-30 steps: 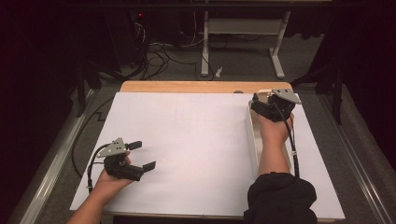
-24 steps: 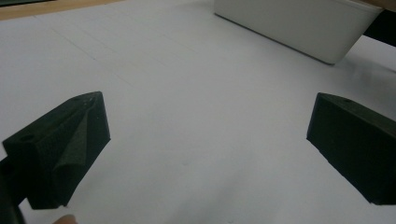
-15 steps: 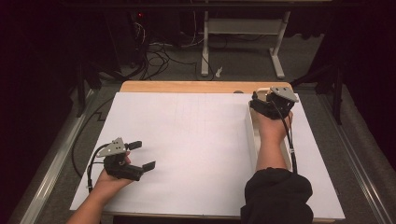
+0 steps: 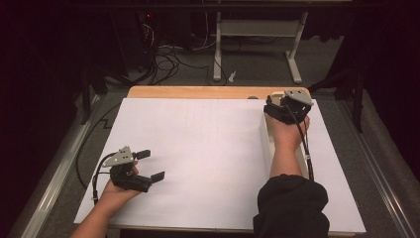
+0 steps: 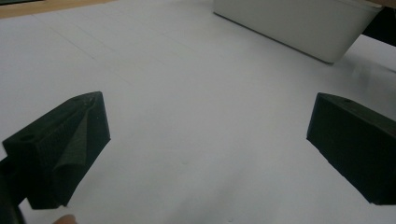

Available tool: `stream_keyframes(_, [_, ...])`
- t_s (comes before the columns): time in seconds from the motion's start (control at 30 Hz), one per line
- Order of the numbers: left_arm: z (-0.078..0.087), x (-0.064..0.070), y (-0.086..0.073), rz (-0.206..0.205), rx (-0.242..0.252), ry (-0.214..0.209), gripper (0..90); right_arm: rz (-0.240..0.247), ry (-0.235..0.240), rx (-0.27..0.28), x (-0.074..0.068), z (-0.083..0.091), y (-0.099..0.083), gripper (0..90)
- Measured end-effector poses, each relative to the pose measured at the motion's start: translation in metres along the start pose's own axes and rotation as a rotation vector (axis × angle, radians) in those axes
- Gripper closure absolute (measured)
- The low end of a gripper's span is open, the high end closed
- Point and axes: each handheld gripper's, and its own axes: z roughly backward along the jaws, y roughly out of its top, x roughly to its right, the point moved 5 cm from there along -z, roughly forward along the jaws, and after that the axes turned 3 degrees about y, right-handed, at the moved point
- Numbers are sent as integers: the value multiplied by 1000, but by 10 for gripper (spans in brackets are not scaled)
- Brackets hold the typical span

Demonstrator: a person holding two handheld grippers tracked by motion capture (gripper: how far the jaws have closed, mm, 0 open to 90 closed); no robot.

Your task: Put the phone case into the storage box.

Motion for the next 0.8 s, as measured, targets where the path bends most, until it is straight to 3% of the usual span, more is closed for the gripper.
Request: stream_keyframes(0.8, [-1,0,-1,-1,-6,-1,4,-2,3,-6,1,-6,1,46])
